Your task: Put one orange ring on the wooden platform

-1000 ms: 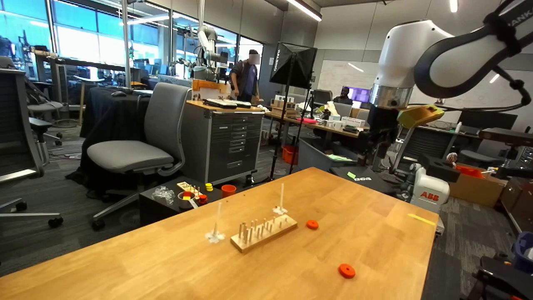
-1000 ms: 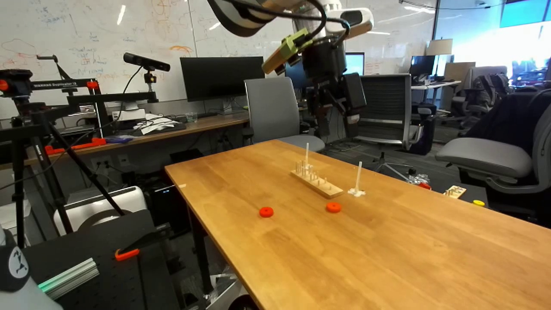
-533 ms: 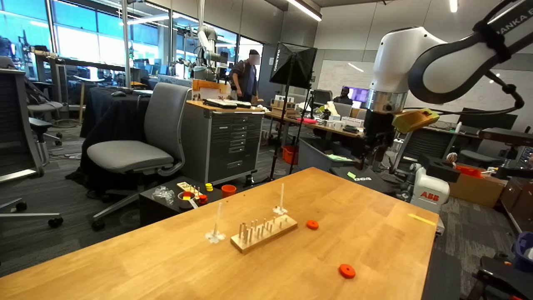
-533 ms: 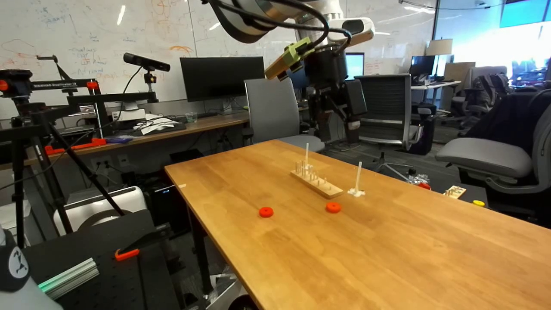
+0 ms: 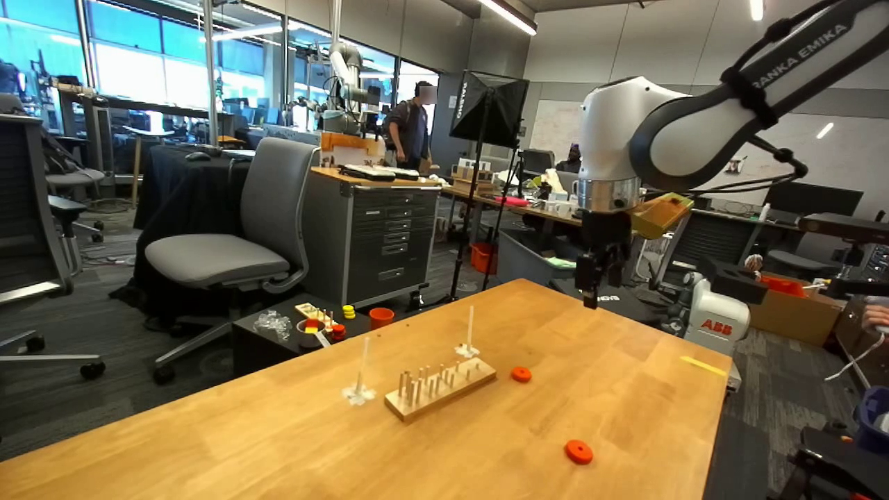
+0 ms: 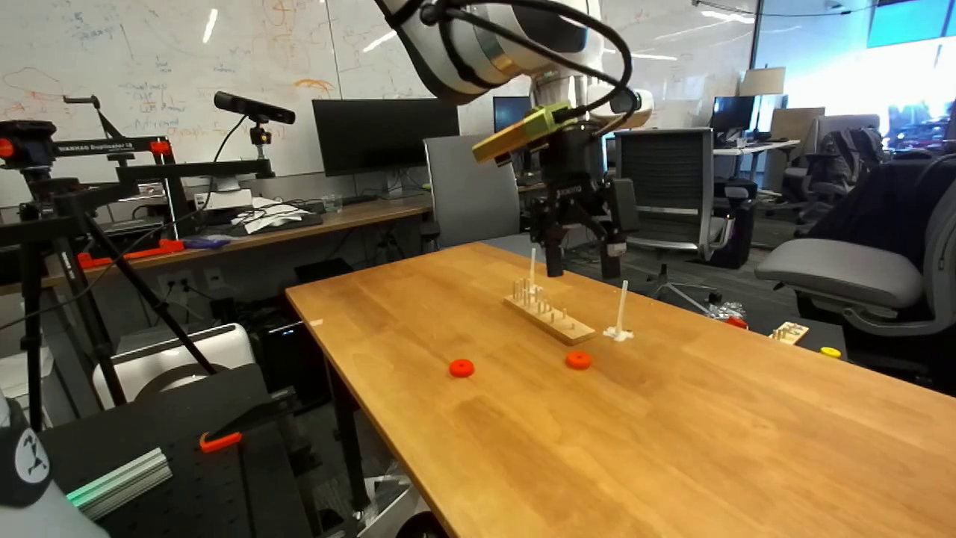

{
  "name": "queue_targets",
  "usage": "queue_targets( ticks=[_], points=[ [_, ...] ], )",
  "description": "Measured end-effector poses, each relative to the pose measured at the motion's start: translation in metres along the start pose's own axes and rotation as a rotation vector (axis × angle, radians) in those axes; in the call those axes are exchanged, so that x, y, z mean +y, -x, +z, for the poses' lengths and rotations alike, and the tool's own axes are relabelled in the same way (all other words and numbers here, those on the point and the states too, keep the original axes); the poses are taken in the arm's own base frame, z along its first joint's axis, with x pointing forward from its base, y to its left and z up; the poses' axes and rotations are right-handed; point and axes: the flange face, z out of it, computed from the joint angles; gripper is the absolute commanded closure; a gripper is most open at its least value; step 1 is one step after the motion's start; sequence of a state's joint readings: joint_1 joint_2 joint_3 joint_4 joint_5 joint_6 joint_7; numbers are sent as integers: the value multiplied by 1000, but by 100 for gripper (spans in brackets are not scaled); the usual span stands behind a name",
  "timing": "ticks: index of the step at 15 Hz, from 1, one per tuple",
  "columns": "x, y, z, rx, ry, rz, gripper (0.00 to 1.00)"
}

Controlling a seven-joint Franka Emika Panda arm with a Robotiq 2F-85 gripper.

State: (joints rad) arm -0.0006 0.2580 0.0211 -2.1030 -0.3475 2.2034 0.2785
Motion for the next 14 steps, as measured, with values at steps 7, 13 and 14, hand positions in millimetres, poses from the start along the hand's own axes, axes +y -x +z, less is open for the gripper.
queue_targets(
  ticks=[7,13,14],
  points=[
    [-42,-52,48,-203,46,-276,0],
    [-80,-73,76,-230,-7,-291,0],
    [-81,-77,78,-223,-39,-255,0]
  ],
)
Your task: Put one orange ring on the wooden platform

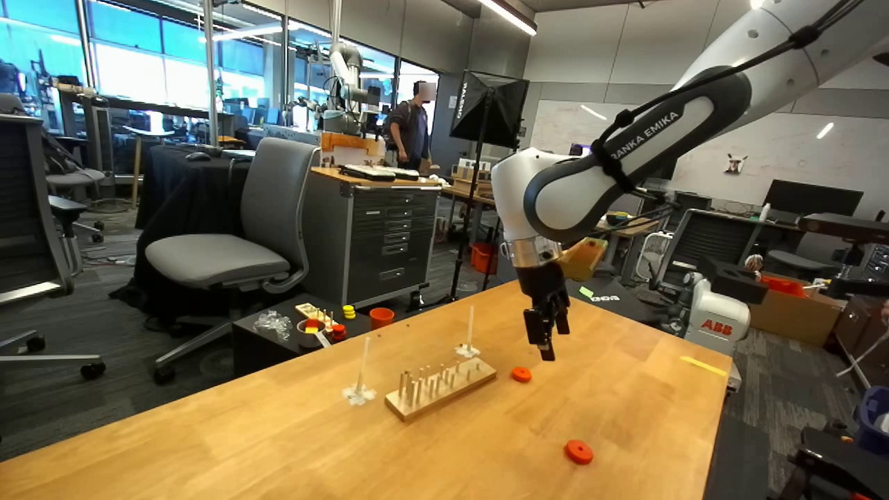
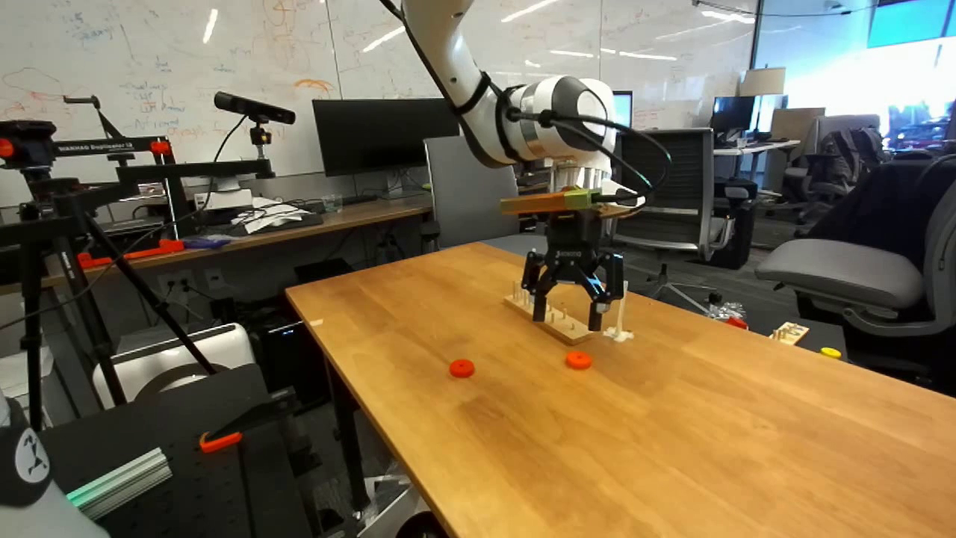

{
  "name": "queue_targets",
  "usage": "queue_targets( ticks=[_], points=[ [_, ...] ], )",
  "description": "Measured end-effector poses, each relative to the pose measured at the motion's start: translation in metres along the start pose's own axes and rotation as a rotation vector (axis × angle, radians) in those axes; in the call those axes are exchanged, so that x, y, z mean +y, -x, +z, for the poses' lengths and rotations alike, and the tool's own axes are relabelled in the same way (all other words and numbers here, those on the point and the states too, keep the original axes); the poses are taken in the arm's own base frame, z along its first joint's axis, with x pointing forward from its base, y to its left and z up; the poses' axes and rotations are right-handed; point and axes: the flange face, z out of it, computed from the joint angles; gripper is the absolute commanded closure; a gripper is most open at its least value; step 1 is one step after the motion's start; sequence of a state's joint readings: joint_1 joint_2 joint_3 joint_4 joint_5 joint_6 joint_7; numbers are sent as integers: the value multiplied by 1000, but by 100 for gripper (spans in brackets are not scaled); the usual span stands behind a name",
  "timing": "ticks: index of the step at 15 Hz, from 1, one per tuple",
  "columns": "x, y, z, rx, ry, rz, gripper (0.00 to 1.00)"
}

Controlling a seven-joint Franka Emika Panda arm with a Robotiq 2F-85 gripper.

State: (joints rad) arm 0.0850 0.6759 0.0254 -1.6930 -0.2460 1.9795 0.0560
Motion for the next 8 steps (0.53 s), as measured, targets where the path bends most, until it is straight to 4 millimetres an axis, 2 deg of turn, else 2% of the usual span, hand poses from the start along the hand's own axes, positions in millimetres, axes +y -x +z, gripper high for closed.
queue_targets(
  ticks=[4,8],
  points=[
    [7,-6,-1,20,-36,46,0],
    [3,-11,1,60,-95,51,0]
  ],
)
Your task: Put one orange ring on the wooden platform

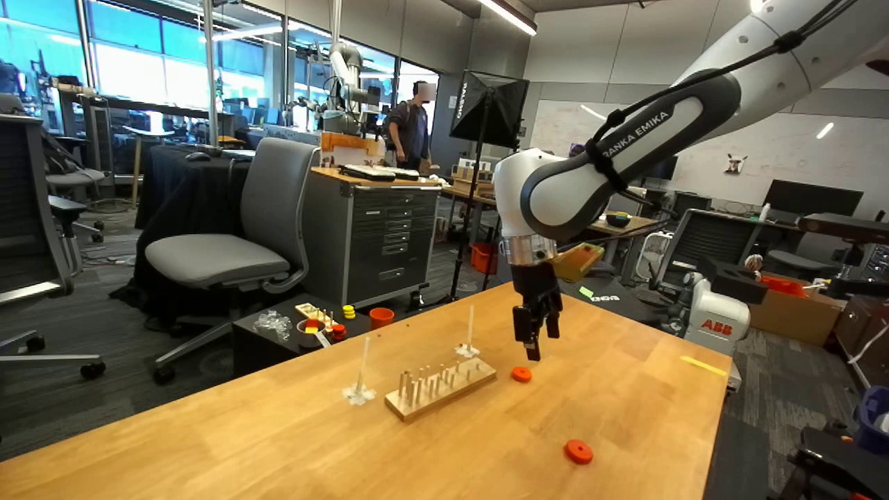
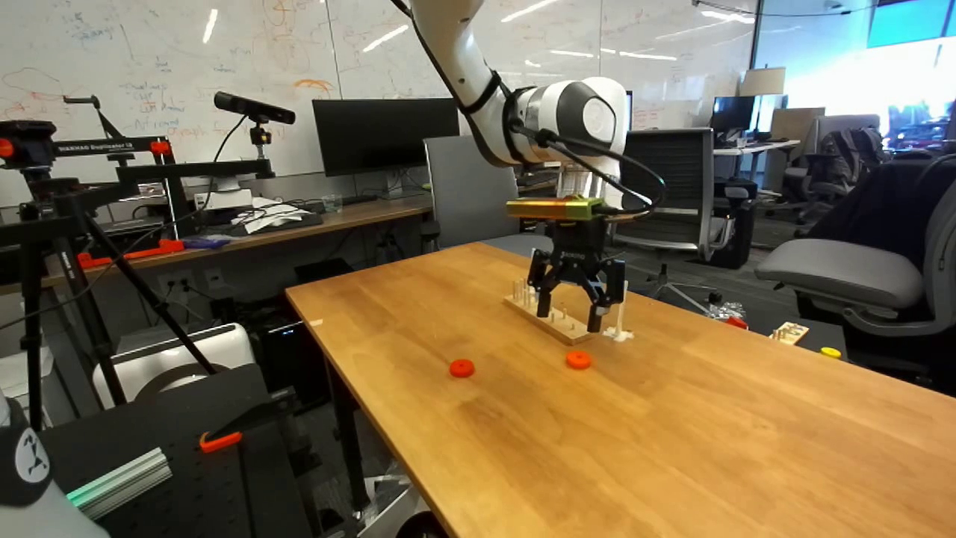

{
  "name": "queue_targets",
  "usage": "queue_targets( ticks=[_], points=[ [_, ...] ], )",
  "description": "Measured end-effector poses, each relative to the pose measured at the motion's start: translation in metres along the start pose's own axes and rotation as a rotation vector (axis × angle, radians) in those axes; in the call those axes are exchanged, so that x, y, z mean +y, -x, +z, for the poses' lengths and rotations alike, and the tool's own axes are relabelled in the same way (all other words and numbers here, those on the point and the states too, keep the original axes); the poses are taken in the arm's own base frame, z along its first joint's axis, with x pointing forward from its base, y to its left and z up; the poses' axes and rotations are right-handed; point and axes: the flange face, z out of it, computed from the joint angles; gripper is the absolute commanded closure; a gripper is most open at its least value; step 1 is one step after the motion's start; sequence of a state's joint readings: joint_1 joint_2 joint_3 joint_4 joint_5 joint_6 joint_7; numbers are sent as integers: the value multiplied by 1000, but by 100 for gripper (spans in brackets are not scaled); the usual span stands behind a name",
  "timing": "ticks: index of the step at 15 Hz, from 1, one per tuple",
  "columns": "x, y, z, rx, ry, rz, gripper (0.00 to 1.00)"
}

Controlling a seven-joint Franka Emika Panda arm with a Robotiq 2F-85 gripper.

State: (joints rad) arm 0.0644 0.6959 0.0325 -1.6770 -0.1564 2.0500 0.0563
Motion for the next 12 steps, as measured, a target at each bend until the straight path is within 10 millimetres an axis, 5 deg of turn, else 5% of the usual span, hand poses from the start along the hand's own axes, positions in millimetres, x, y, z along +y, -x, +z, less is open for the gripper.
queue_targets(
  ticks=[6,12],
  points=[
    [-6,-27,35,87,-245,42,0],
    [23,-38,57,86,-300,126,0]
  ],
)
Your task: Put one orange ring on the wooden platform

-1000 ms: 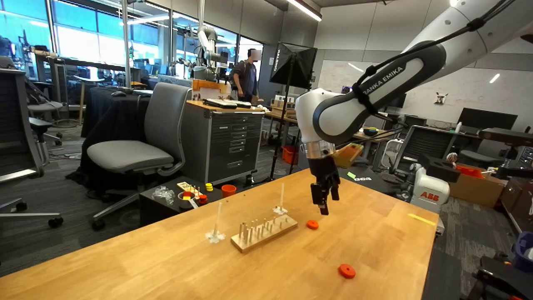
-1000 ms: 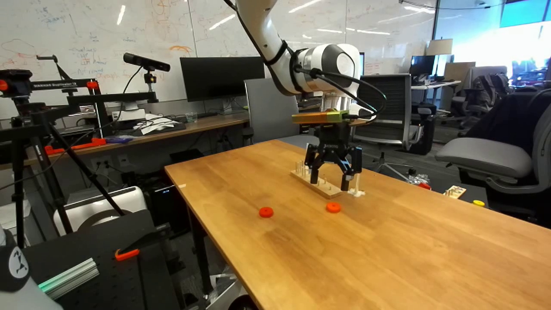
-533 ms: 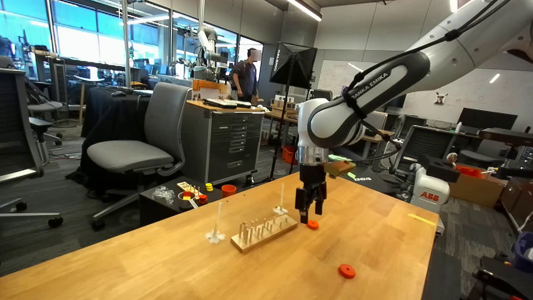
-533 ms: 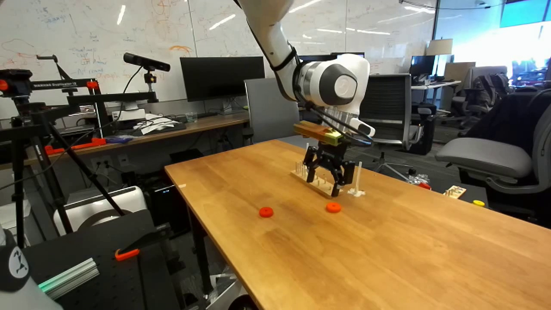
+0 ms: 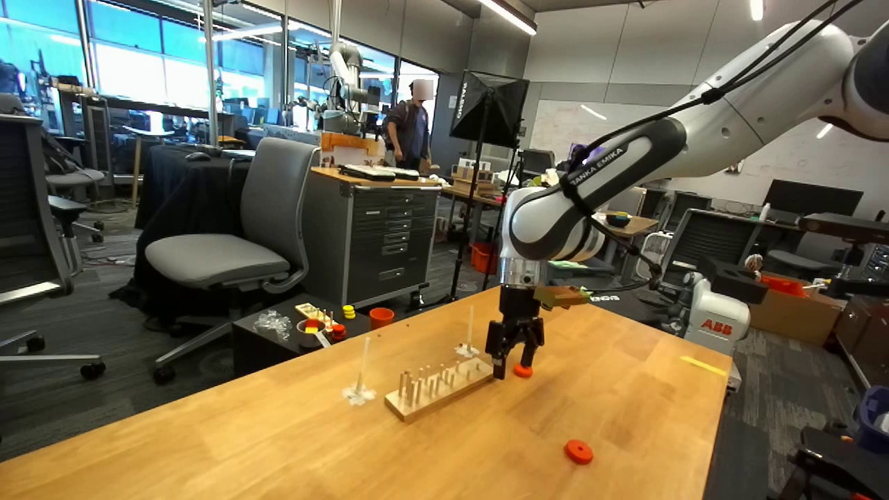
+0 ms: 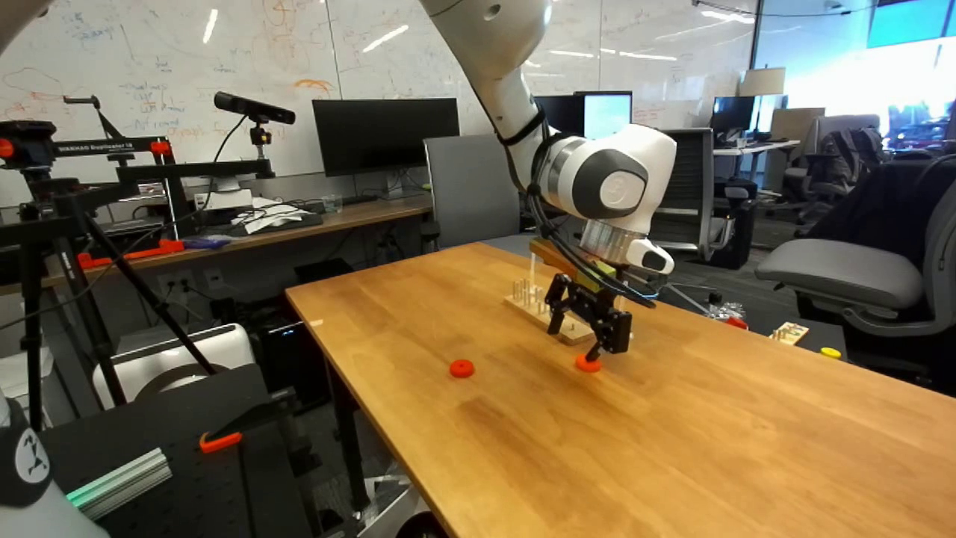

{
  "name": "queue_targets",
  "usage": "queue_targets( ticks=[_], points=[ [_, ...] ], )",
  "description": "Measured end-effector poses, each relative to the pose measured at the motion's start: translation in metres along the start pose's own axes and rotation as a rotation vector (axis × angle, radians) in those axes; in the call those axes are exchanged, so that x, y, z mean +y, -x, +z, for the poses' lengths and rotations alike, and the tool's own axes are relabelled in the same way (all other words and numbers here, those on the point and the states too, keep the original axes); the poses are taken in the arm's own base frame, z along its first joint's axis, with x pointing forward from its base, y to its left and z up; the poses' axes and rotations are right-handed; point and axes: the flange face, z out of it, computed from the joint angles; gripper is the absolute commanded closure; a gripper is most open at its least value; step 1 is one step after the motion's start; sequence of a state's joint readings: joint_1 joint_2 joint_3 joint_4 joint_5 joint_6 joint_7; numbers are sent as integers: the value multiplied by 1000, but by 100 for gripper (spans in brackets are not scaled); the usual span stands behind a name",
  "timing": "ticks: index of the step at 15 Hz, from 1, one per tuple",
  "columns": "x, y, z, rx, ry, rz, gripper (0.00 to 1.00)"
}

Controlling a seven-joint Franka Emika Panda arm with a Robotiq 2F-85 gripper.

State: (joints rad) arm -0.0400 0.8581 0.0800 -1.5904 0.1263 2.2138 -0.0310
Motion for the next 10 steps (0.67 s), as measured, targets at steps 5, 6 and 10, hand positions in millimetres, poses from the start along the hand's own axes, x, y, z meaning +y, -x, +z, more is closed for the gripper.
queue_targets(
  ticks=[5,6,10],
  points=[
    [13,-1,-3,23,-3,22,0],
    [12,0,-3,29,-2,21,0],
    [2,9,-8,52,1,8,0]
  ],
)
